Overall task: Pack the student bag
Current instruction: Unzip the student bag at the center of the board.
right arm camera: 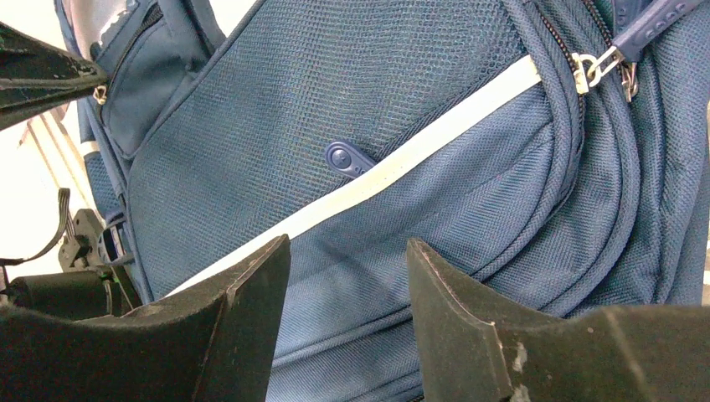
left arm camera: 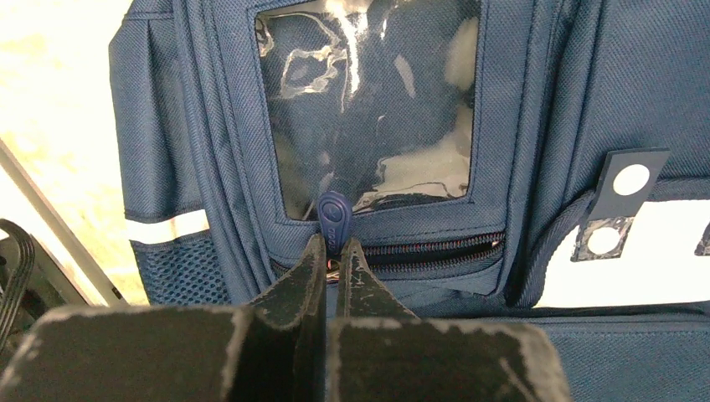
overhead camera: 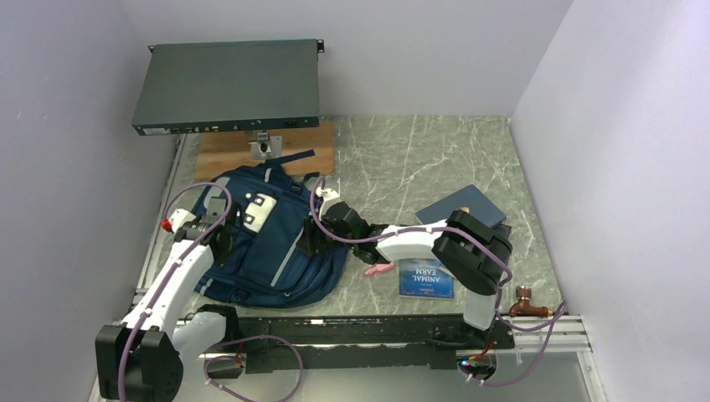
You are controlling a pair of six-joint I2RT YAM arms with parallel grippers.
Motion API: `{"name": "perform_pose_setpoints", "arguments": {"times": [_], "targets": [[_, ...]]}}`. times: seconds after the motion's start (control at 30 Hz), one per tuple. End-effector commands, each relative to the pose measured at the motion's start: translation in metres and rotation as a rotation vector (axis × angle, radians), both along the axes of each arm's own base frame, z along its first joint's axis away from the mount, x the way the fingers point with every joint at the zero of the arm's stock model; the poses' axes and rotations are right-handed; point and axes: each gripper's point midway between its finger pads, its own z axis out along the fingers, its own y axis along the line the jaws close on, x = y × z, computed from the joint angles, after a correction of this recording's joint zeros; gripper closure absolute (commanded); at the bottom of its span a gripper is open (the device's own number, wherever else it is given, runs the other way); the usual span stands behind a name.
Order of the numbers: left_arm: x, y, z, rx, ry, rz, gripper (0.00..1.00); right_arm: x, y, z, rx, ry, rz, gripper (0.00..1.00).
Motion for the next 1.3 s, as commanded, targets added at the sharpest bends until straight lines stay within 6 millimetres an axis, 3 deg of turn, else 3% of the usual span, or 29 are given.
{"name": "perform_pose_setpoints", "arguments": {"times": [0.0,0.2,0.33,0.5,0.63,0.73,0.87,0.97,1.1,1.27], "targets": [[-0.04,0.005,-0.015,-0.018,0.123,0.074,1.0,-0.003,-0.017,-0.033,-0.088,0.057,-0.025,0.44],[-0.072,-0.003,-0.036,-0.098,0.208,0.164,1.0,-0.001,-0.018,-0.038,-0.093,0.069,-0.047,0.44],[-0.076,-0.001,-0.037,-0.093,0.192,0.177,1.0,-0.001,-0.022,-0.041,-0.107,0.075,-0.062,0.44],[-0.016,-0.025,-0.028,-0.153,0.045,-0.153,1.0,0.0,-0.02,-0.036,-0.112,0.056,-0.041,0.43],[0.017,-0.038,-0.016,-0.178,-0.009,-0.265,1.0,0.004,-0.026,-0.033,-0.099,0.063,-0.072,0.43],[0.041,-0.05,-0.014,-0.217,-0.022,-0.323,1.0,0.012,-0.038,-0.036,-0.113,0.066,-0.147,0.43],[0.073,-0.084,-0.013,-0.297,-0.042,-0.444,1.0,0.013,-0.062,-0.04,-0.114,0.075,-0.249,0.43],[0.088,-0.112,-0.001,-0.261,-0.021,-0.545,1.0,0.016,-0.076,-0.034,-0.109,0.046,-0.295,0.42],[0.079,-0.108,0.004,-0.205,0.049,-0.504,1.0,0.018,-0.073,-0.014,-0.125,-0.041,-0.219,0.4],[0.051,-0.089,-0.003,-0.156,0.088,-0.459,1.0,0.017,-0.055,0.01,-0.125,-0.097,-0.105,0.36]]}}
